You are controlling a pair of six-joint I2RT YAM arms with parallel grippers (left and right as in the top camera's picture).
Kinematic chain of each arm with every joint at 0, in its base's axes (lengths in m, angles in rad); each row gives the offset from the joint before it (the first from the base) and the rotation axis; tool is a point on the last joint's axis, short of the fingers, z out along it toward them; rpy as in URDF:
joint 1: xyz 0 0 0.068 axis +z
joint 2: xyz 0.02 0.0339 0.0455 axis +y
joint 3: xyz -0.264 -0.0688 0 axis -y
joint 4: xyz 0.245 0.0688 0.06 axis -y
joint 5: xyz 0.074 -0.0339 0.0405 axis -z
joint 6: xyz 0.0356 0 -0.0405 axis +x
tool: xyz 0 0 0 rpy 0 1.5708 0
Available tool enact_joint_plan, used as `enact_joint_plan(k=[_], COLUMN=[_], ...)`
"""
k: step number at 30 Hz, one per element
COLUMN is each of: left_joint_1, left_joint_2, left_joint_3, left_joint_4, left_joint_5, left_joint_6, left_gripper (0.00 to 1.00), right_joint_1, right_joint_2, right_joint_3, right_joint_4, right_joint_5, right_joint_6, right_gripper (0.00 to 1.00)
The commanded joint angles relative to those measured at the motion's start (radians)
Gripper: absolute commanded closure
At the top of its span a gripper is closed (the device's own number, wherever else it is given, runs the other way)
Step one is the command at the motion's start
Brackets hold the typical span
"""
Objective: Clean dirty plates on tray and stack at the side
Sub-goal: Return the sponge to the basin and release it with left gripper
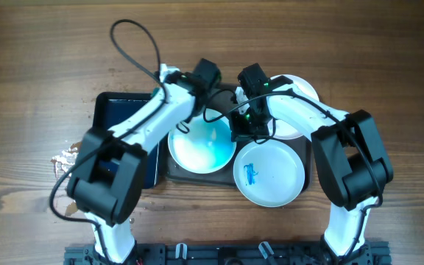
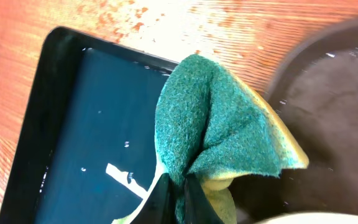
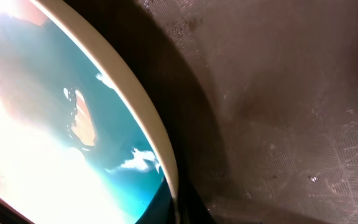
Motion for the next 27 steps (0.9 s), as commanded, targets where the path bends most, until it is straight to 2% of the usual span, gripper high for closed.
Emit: enact_joint_plan(k=[1,7,14,15,16,18,19,20,27], left_joint_1=[0.057,0.119,0.278,0.298,0.315,0.342,0.350,0.352,0.354], left_joint_2=[-0.101,-0.134,-0.133,-0.133,-0.133,-0.133,-0.132,-0.132,-0.134], left_joint_3=[0.024,0.023,0.011,0.003,-0.006,-0.034,-0.050,-0.054,-0.055], left_joint_4=[-0.013,-0.060,-0.136,-0.130,-0.122,-0.084,-0.071,-0.071,-0.066], left_joint_5=[0.108,0.217,0.311,0.345,0.387,0.489,0.525,0.525,0.529], left_joint_6=[0.022,0.033,0.067,0.083,0.094,0.142,0.164,0.164,0.183], left_gripper=[0.96,0.96,0.96,0.80,0.58,0.36,0.03,0.00,0.00], right_joint_1=[-0.003,-0.003,-0.003,-0.003,-0.003,-0.003,-0.003,-0.003,0.004], right_joint_2=[0.018,0.018,0.018,0.018,0.018,0.018,0.018,0.018,-0.014], right_joint_3=[-0.005,-0.005,-0.005,-0.005,-0.005,-0.003,0.002,0.011,0.162], right_joint_4=[-0.016,-0.043,-0.037,-0.035,-0.034,-0.030,-0.030,-0.031,-0.118], right_joint_5=[0.045,0.075,0.076,0.075,0.075,0.076,0.076,0.085,0.196], right_joint_6=[-0.018,-0.018,-0.020,-0.020,-0.020,-0.020,-0.022,-0.033,-0.114], right_gripper=[0.96,0.95,0.96,0.96,0.96,0.96,0.95,0.95,0.95])
